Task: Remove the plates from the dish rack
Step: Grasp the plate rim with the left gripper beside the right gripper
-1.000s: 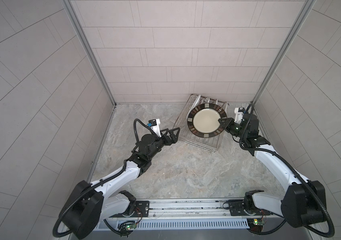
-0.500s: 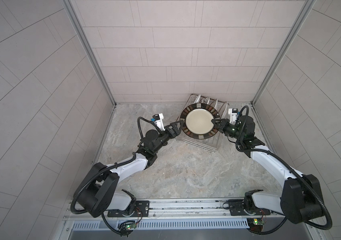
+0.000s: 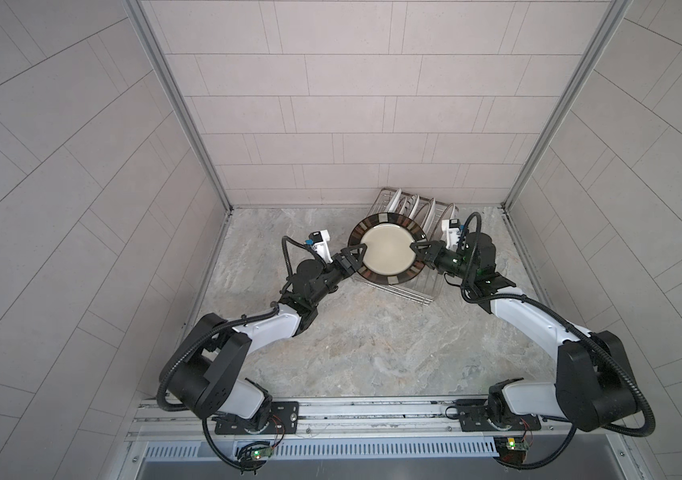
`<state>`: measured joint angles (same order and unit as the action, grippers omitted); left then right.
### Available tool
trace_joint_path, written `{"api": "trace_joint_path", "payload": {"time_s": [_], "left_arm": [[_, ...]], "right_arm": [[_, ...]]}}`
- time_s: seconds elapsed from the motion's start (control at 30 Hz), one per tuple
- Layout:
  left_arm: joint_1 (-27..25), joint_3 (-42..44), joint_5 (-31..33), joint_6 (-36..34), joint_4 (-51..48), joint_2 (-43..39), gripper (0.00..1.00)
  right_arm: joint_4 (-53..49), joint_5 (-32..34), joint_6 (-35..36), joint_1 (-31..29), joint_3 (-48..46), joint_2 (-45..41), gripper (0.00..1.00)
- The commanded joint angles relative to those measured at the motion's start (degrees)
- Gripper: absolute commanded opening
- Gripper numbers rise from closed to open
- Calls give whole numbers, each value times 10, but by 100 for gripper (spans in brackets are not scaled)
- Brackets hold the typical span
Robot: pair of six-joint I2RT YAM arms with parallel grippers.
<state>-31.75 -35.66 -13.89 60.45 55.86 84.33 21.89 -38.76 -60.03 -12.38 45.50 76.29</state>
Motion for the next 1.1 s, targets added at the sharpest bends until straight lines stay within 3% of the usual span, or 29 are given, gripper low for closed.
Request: {"api": "trace_joint_path", "payload": {"time_s": [0.0,0.33,0.73,1.07], "left_arm": [[-1,-12,1,20,47,11,49],[-1,-17,7,29,33,34,22],[-2,-9,31,47,31,28,1],[-2,3,52,60,30,10,0]], "right_arm": [[65,-45,10,-3,43,-14,3],[49,-56,35,-2,51,7,3],[25,-66,61,-10,56,15,10],[-26,-52,97,-11,60,4,32]]}}
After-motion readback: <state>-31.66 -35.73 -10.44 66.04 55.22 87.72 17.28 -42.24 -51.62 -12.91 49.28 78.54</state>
